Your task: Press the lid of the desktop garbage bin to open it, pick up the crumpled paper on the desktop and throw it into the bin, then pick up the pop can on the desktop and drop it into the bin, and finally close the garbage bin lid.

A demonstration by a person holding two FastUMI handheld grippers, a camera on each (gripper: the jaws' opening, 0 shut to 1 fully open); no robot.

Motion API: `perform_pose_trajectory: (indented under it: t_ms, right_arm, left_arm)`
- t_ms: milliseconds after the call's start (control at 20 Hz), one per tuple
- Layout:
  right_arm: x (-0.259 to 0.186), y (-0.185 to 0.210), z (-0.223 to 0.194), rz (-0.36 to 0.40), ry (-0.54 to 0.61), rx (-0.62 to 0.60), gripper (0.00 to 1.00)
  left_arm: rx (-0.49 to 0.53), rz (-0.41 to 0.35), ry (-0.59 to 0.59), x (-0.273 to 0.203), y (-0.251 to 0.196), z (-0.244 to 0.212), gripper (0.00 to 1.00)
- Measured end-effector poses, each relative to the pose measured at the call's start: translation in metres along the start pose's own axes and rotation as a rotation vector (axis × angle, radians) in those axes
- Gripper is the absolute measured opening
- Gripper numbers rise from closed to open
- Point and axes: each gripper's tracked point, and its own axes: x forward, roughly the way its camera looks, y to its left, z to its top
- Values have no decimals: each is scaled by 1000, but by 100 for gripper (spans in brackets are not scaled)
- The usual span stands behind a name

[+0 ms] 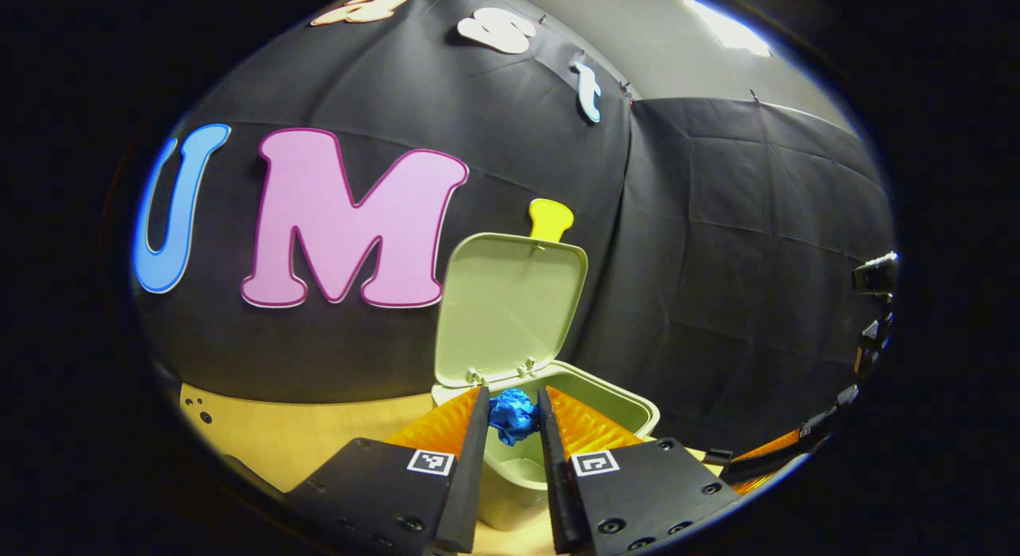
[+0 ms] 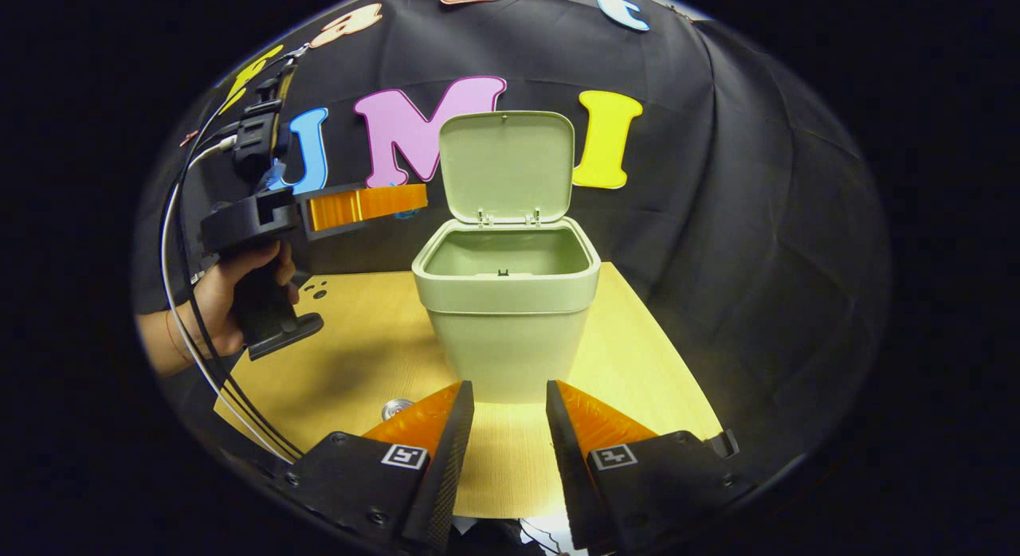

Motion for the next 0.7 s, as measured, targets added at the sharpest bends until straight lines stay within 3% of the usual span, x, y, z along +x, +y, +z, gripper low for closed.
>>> perform_pose_trajectory:
  t_ms: [250,700]
  right_arm:
    - [-3,-11,-5,-8,4,18,59]
    - [-2,-3,-9,41,17,20,59]
  left_arm:
    - [20,0,73,25,-10,-23,40]
    - [24,40,96,23,-4,-38,75]
